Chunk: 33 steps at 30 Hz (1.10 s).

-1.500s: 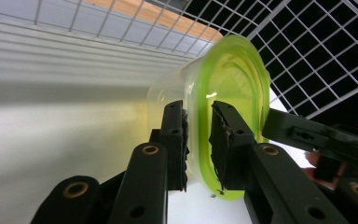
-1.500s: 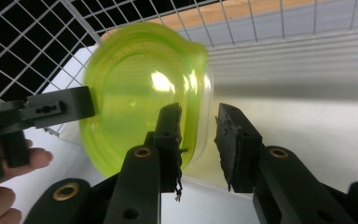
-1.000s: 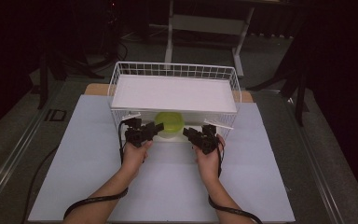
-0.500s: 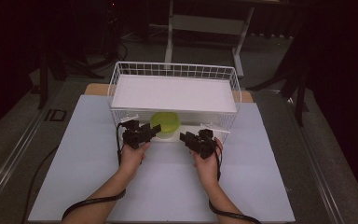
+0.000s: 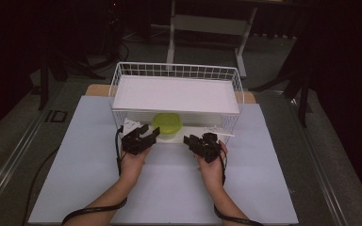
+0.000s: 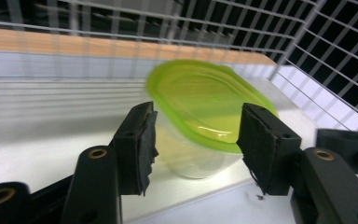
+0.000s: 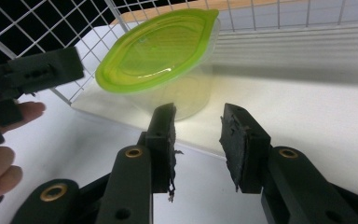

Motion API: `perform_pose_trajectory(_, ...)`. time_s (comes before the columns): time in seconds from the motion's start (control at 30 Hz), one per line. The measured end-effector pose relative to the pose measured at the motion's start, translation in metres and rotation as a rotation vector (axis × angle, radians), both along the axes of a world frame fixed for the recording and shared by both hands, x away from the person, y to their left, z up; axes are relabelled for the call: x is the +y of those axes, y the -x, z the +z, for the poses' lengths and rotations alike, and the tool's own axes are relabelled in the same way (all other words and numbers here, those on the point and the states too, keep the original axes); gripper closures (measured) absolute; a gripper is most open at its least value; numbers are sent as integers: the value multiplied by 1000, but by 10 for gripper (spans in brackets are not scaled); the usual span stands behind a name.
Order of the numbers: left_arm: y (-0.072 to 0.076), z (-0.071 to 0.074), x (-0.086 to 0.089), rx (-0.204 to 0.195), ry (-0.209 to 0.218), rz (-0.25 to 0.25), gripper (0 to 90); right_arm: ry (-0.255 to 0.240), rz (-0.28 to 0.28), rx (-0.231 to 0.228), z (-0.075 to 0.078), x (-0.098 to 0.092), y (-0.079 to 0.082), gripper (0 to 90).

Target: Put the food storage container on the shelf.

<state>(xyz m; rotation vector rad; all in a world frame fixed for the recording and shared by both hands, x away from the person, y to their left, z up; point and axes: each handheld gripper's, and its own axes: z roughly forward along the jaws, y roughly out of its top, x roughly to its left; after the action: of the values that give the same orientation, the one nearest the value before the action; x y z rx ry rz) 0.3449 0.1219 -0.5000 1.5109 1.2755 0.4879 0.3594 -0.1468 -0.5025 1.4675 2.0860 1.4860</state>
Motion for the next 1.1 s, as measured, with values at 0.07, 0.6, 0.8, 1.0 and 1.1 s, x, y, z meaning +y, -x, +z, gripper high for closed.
perform_pose_trajectory(0.07, 3, 0, 2, 24, -22, 21, 652, 3, 0, -11, 2, -1, 3, 656)
perform_pose_trajectory(0.6, -22, -24, -7, 145, -100, -12, 898, 28, 178, -144, -3, 2, 17, 187)
perform_pose_trajectory(0.8, -33, -21, -14, 153, -82, -33, 898, 11, 182, -138, -1, -5, 22, 188)
perform_pose_trajectory(1.0, -44, -20, -30, 145, -81, -58, 897, 8, 179, -140, 2, -12, 28, 190)
perform_pose_trajectory(1.1, -50, -21, -35, 166, -63, -62, 895, 11, 182, -134, 1, -15, 29, 190)
